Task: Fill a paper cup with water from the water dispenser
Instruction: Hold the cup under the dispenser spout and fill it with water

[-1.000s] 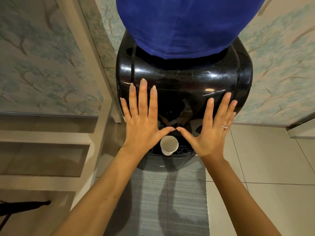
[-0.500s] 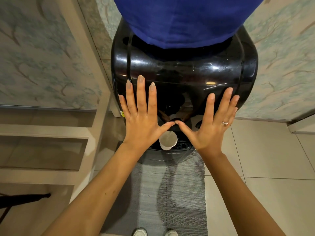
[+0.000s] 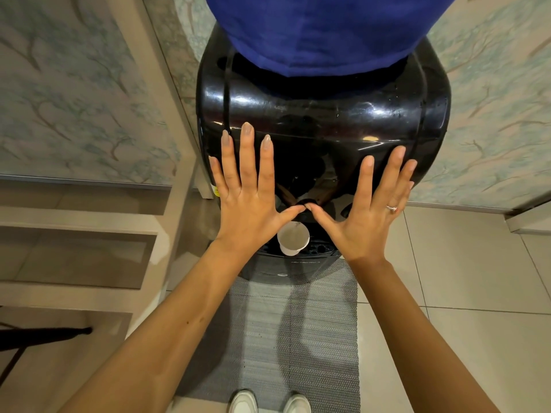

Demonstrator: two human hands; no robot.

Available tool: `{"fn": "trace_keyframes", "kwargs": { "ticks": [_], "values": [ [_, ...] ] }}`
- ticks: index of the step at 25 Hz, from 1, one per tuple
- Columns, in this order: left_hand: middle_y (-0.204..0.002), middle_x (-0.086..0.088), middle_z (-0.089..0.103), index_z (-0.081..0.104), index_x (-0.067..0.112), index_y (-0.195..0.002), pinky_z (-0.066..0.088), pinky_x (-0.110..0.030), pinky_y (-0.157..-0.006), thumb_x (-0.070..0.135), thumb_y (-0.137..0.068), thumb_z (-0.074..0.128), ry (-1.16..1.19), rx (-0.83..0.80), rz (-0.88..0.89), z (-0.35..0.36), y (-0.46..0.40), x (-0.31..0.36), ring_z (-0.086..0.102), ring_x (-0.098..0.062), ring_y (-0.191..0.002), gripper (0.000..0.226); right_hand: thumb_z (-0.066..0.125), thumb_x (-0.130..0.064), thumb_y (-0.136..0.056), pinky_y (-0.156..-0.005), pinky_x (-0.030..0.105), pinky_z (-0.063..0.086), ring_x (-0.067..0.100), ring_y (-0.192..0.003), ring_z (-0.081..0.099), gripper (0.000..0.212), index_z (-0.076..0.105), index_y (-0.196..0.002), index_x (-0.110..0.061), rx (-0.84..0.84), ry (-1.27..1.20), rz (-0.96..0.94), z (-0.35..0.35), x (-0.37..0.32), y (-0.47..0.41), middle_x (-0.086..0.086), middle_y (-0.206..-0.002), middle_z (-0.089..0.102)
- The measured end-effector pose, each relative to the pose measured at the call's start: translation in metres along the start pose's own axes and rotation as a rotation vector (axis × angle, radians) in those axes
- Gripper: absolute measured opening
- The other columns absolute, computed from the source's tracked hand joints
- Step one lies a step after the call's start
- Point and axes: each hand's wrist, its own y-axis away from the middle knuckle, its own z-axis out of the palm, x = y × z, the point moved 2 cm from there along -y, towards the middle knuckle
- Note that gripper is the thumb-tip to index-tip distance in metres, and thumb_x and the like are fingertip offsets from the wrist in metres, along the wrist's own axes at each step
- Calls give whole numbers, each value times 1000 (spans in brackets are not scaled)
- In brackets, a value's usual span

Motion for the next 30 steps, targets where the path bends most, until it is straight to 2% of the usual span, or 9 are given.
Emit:
{"fn": "trace_keyframes", "kwargs": {
  "ticks": [3, 7, 10, 11, 13, 16, 21, 24, 30],
  "values": [
    [-152, -23, 7, 10, 8, -147, -8, -55, -118, 84, -64, 62, -7, 5, 1, 0, 0, 0, 6, -49, -141, 124, 63, -72, -75, -120, 51, -3, 23, -146, -22, 114, -9, -151, -29, -2, 11, -11, 1, 0, -1, 10, -161, -11],
    [-153, -23, 6, 9, 8, -148, -9, -54, -118, 84, -65, 60, -13, 2, -1, 0, 0, 0, 5, -49, -141, 124, 63, -73, -74, -120, 51, -2, 22, -146, -22, 114, -9, -151, -29, 5, 11, -7, 1, 0, 0, 19, -156, 0],
    [-153, -23, 6, 5, 9, -148, -10, -54, -118, 84, -64, 61, -22, 2, -2, 1, 1, -1, 5, -49, -141, 126, 62, -73, -75, -120, 50, -4, 22, -146, -23, 113, -10, -151, -30, -1, 17, -23, 0, 0, 1, -2, -159, -25],
    [-153, -23, 6, 4, 9, -149, -10, -54, -118, 84, -64, 60, -24, 3, -2, 2, 1, -1, 5, -49, -141, 127, 62, -73, -75, -120, 49, -4, 22, -146, -23, 114, -10, -151, -30, -2, 20, -28, 0, 1, 0, -4, -158, -28],
    [-153, -23, 6, 1, 10, -149, -10, -54, -118, 85, -64, 60, -26, 3, -2, 3, 1, -1, 5, -49, -141, 127, 63, -73, -75, -120, 49, -4, 22, -145, -23, 114, -11, -151, -30, -2, 24, -21, 0, 1, 0, 5, -161, -18],
    [-153, -23, 6, 2, 10, -149, -10, -55, -118, 85, -64, 60, -28, 6, -1, 3, 1, -1, 6, -49, -141, 127, 64, -73, -74, -120, 49, -3, 21, -146, -23, 115, -10, -151, -30, 8, 14, 3, 0, 0, 1, 23, -152, 5],
    [-153, -23, 6, 3, 10, -149, -10, -54, -118, 85, -64, 59, -27, 4, -1, 3, 1, -1, 5, -49, -142, 126, 64, -73, -74, -120, 50, -2, 21, -145, -23, 115, -11, -150, -31, 3, 19, -12, 0, 0, 1, 9, -160, -11],
    [-153, -23, 5, 1, 11, -149, -10, -54, -118, 85, -65, 59, -25, 0, 0, 2, 1, -1, 5, -49, -142, 125, 64, -72, -74, -120, 50, -2, 21, -146, -23, 115, -11, -151, -30, 19, 6, -4, -1, 0, 1, 23, -152, 6],
    [-153, -23, 7, 3, 11, -149, -10, -54, -118, 85, -65, 59, -19, 16, 5, 3, 1, -1, 6, -49, -141, 125, 64, -73, -74, -120, 50, -3, 21, -145, -23, 115, -11, -150, -30, 16, 2, 4, -1, 0, 0, 24, -150, 8]
  ]
}}
